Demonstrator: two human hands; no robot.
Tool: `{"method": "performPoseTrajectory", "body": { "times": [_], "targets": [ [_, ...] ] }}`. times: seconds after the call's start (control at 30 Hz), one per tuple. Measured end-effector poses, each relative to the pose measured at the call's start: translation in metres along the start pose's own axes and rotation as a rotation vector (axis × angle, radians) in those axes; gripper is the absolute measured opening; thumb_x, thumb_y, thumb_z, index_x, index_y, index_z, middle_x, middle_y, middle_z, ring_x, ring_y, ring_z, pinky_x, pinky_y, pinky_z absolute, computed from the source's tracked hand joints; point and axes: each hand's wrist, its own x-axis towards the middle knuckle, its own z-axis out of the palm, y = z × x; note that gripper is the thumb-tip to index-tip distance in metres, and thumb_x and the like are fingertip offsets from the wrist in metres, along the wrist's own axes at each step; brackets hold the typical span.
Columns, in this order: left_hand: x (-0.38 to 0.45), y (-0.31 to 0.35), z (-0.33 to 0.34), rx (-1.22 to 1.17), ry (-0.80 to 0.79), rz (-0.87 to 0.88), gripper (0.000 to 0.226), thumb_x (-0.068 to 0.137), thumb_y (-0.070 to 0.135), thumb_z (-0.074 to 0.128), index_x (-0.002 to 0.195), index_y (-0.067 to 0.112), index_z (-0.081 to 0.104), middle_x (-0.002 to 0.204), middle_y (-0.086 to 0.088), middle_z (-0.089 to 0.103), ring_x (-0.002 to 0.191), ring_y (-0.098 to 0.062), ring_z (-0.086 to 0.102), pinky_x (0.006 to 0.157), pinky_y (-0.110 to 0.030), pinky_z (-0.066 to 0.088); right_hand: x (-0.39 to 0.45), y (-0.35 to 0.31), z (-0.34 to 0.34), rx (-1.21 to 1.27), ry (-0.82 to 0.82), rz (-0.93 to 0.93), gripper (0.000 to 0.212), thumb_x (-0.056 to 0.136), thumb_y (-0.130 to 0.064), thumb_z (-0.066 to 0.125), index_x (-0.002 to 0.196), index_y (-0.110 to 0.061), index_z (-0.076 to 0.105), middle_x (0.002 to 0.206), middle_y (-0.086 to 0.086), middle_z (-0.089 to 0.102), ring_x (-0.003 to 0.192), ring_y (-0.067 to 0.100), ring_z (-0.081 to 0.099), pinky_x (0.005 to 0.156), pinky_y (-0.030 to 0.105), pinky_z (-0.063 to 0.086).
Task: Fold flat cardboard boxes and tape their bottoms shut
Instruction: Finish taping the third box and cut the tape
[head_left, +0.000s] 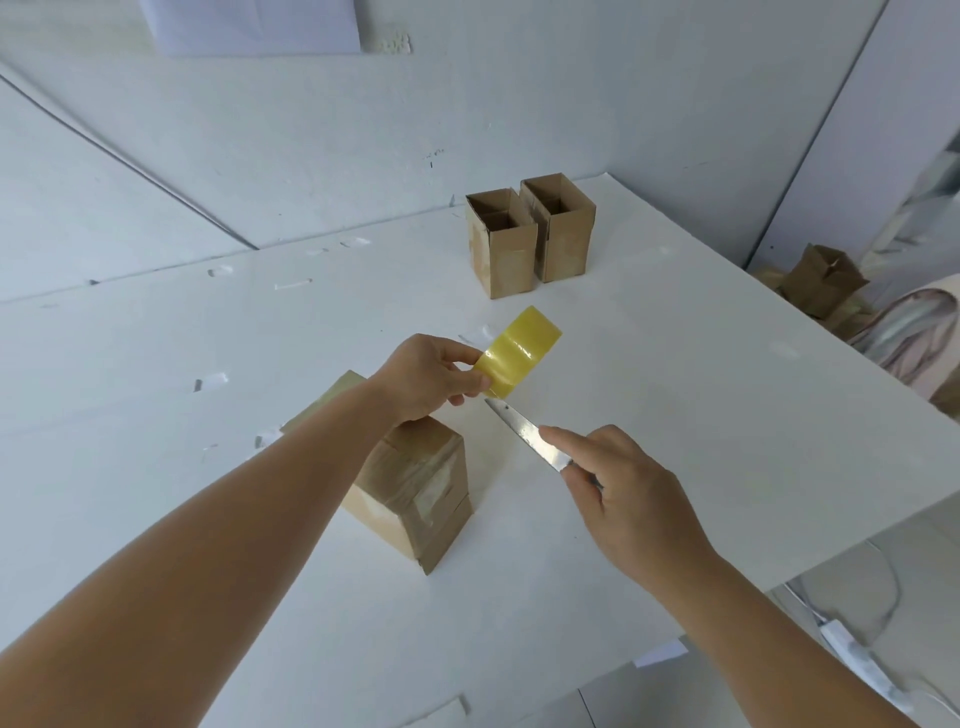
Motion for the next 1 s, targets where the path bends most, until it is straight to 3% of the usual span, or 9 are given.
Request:
{"method": "performPoseTrajectory", "body": {
  "times": [0.13,0.23,0.33,0.47,0.6,0.7,0.77,0.83,1.0],
  "targets": [
    [-0.003,-0.001,-0.002,-0.007,0.000,0.000,0.012,0.082,0.021,0.075,0.087,0.031,0.073,0.070,0.005,0.068,0.057,-0.005,0.056,0.069,-0.021,0.049,0.005,-0.012,-0.005,-0.102,0.009,-0.064,0.035,0.089,-0.013,0.061,0.121,-0.027,0.063,0.081,-0.004,0.051,0.050,0.021,0.053,0.041,0.013,0.023],
    [-0.005,-0.002,-0.002,-0.010,0.012,0.001,0.013,0.082,0.022,0.074,0.091,0.030,0.073,0.070,0.006,0.068,0.055,-0.002,0.055,0.057,-0.010,0.047,0.007,-0.019,-0.008,-0.210,-0.012,-0.089,0.037,0.089,-0.014,0.060,0.123,-0.029,0.062,0.080,-0.006,0.046,0.041,0.019,0.040,0.039,0.017,0.019],
    [-0.005,-0.003,-0.001,0.019,0.018,0.009,0.013,0.082,0.024,0.074,0.094,0.031,0.073,0.069,0.010,0.067,0.054,0.001,0.055,0.055,-0.007,0.044,0.011,-0.025,-0.013,-0.345,-0.107,-0.040,0.040,0.096,-0.021,0.045,0.133,-0.038,0.046,0.087,-0.008,0.034,0.044,0.015,0.027,0.040,0.019,0.015],
    [-0.006,-0.007,0.000,0.021,0.018,0.032,0.013,0.081,0.025,0.075,0.091,0.032,0.073,0.062,0.014,0.065,0.055,0.001,0.055,0.054,-0.009,0.039,0.019,-0.038,-0.022,-0.508,-0.232,-0.048,0.043,0.093,-0.012,0.042,0.130,-0.033,0.040,0.091,-0.004,0.030,0.047,0.013,0.028,0.042,0.026,0.023],
    [-0.006,-0.011,0.004,0.032,0.032,0.041,0.019,0.080,0.022,0.076,0.098,0.026,0.074,0.070,0.003,0.064,0.061,-0.007,0.055,0.065,-0.018,0.043,0.032,-0.052,-0.023,-0.603,-0.333,-0.059,0.043,0.081,-0.001,0.050,0.117,-0.023,0.044,0.082,-0.001,0.018,0.048,0.020,0.030,0.041,0.032,0.030],
    [-0.007,-0.010,0.004,-0.011,0.032,0.070,0.016,0.080,0.021,0.076,0.094,0.028,0.074,0.067,0.005,0.063,0.060,-0.007,0.054,0.071,-0.021,0.046,0.038,-0.049,-0.009,-0.655,-0.450,-0.058,0.045,0.080,0.004,0.052,0.118,-0.018,0.049,0.085,0.001,0.022,0.054,0.026,0.043,0.037,0.034,0.034],
    [-0.007,-0.010,0.001,-0.054,0.043,0.100,0.014,0.080,0.022,0.076,0.091,0.031,0.074,0.064,0.008,0.063,0.061,-0.006,0.054,0.073,-0.022,0.046,0.041,-0.036,0.003,-0.613,-0.505,-0.034,0.049,0.081,0.005,0.050,0.123,-0.020,0.051,0.087,0.001,0.024,0.052,0.025,0.043,0.041,0.034,0.036],
    [-0.008,-0.012,-0.001,-0.080,0.058,0.095,0.013,0.081,0.023,0.076,0.089,0.033,0.074,0.065,0.008,0.063,0.060,-0.004,0.055,0.072,-0.019,0.045,0.043,-0.021,0.014,-0.543,-0.478,-0.002,0.053,0.084,0.001,0.046,0.129,-0.026,0.046,0.091,0.000,0.029,0.051,0.022,0.038,0.047,0.032,0.031],
    [-0.010,-0.013,-0.002,-0.117,0.050,0.104,0.011,0.082,0.024,0.075,0.086,0.034,0.074,0.067,0.008,0.065,0.060,-0.002,0.057,0.067,-0.008,0.044,0.037,0.026,0.052,-0.532,-0.422,0.096,0.068,0.085,-0.001,0.043,0.143,-0.032,0.024,0.111,0.003,0.035,0.080,0.019,0.040,0.061,0.029,0.035]
  ]
}}
